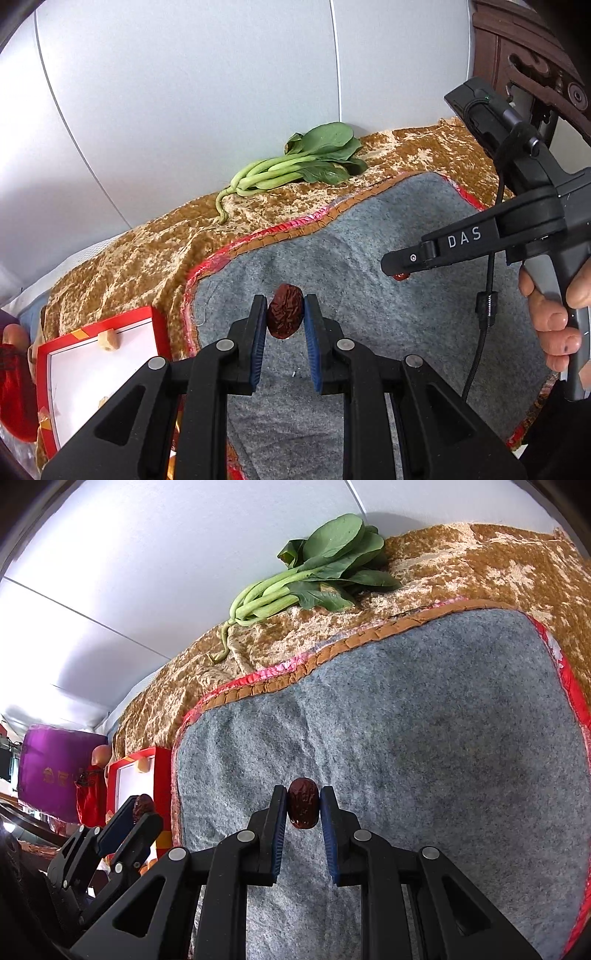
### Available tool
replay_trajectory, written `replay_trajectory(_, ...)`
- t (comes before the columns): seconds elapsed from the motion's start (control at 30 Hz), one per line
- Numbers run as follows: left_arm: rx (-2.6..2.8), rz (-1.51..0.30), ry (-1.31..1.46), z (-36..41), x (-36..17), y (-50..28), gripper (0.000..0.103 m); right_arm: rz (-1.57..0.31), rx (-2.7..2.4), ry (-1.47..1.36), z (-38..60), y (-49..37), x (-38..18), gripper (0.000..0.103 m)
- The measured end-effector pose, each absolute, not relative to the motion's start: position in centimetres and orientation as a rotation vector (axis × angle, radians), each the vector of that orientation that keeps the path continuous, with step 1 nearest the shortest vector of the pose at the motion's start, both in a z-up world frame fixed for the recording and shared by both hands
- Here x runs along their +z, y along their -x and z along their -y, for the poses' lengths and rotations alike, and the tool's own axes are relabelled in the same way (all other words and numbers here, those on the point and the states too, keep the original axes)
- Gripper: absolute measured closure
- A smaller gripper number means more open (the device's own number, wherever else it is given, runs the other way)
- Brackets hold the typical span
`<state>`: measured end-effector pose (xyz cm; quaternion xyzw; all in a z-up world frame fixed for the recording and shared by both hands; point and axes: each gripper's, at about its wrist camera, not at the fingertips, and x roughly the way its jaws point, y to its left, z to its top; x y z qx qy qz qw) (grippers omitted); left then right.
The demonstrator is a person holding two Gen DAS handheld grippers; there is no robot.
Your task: Organize fruits
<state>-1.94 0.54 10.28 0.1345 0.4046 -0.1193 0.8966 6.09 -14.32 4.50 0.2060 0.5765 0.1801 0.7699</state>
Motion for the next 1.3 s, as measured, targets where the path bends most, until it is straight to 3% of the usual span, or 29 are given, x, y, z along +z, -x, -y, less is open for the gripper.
replay_trajectory(0.67,-0.27,-0.841,-0.19,-1.6,12.1,2.9,0.085,-1.237,0.414,-0.421,12.0,-5.4,4.9,0.085)
replay_trajectory(1.3,-0.27,-0.892,-0.237,0.0,9.4,4.9,0.085,-1.117,0.356,-0.585,17.7,0.8,5.6,0.085)
